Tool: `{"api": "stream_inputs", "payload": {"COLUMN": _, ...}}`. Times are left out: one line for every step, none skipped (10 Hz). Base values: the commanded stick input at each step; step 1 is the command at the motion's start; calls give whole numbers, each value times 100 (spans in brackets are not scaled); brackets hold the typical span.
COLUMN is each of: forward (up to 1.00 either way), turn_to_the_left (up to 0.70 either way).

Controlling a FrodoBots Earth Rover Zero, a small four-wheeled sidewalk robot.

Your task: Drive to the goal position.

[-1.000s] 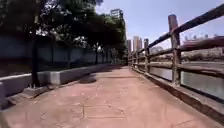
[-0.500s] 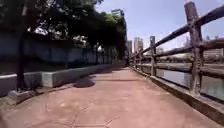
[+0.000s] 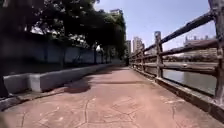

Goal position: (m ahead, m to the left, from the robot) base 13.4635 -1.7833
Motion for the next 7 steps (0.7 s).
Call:
{"api": "stream_inputs", "payload": {"forward": 100, "turn_to_the_left": 1}}
{"api": "stream_inputs", "payload": {"forward": 100, "turn_to_the_left": 1}}
{"api": "stream_inputs", "payload": {"forward": 100, "turn_to_the_left": 1}}
{"api": "stream_inputs", "payload": {"forward": 100, "turn_to_the_left": 1}}
{"api": "stream_inputs", "payload": {"forward": 100, "turn_to_the_left": 1}}
{"api": "stream_inputs", "payload": {"forward": 100, "turn_to_the_left": 1}}
{"api": "stream_inputs", "payload": {"forward": 100, "turn_to_the_left": 1}}
